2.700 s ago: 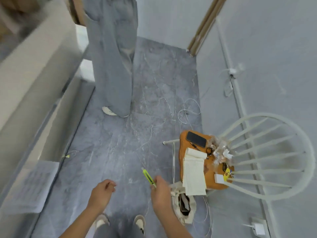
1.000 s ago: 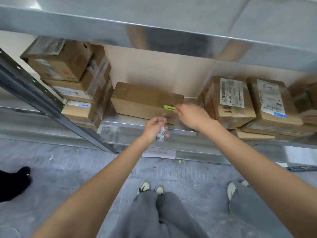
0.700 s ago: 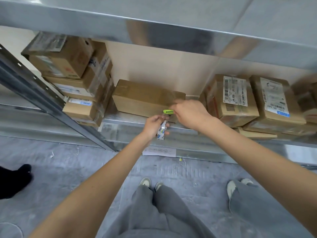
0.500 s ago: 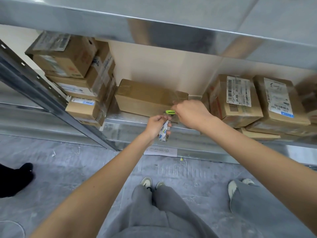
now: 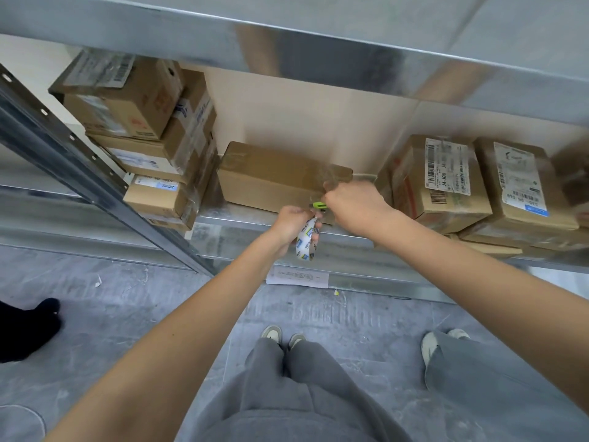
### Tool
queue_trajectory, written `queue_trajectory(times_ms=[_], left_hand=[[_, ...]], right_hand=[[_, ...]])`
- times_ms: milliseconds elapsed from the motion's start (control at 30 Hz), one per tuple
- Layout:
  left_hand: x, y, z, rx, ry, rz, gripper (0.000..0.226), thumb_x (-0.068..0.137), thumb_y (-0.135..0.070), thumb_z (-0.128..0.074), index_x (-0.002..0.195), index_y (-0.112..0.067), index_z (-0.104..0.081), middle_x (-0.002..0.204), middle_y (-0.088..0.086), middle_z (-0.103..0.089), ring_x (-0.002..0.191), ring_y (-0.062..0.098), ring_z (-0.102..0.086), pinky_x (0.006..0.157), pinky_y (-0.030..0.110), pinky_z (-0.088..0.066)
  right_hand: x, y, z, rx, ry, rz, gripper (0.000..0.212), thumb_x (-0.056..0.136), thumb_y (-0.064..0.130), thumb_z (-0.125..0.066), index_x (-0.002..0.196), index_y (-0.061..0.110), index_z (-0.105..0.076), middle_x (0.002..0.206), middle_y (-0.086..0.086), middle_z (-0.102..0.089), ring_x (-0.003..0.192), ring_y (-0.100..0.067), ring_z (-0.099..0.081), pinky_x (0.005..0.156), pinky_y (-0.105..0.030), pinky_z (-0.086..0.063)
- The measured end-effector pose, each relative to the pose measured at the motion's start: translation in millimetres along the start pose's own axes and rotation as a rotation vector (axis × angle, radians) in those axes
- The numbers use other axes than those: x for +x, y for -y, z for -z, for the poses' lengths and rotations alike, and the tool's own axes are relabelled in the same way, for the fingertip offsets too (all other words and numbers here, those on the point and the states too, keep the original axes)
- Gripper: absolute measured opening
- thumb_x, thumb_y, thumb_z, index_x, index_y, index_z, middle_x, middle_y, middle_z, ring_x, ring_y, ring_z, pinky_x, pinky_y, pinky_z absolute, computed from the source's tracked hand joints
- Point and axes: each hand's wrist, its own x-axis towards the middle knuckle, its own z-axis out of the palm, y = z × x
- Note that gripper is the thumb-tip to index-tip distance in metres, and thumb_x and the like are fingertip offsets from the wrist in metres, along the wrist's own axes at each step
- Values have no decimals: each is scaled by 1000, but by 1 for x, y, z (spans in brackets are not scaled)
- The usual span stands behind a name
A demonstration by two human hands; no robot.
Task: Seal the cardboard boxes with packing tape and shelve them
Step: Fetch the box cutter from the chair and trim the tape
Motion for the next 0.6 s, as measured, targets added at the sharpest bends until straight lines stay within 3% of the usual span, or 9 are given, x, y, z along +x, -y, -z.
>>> queue_trajectory(times_ms=[300,400,467,600], left_hand=[[-1,-10,-4,178,-64,-30,20,98,3,-42,81,1,-53,67,10,-53,35,9,-51,37,21,-43],[0,-16,-4,246,-60,2,27,97,5,-42,73,-2,-52,57,6,-54,32,8,-50,35,19,-42],[4,-19,-1,295,-35,57,27,96,3,-43,73,-4,-54,47,3,-56,33,11,-52,40,21,-43],[6,-21,2,329,-24,95,25,96,1,-44,75,-4,-56,46,3,-58,36,15,-53,53,26,-44]], right_hand=[[-4,3,9,-19,2,-3,26,89,-4,-45,107,6,-62,110,-10,-63,103,-32,-63,63,-32,-35],[-5,3,15,-32,16,15,26,92,-2,-44,109,7,-62,109,-11,-64,104,-33,-63,65,-32,-36],[-4,3,18,-49,32,28,26,94,1,-44,112,8,-62,110,-12,-65,104,-34,-62,67,-32,-37],[-2,5,25,-73,73,45,23,96,9,-47,113,9,-63,111,-12,-66,104,-34,-62,71,-33,-40]])
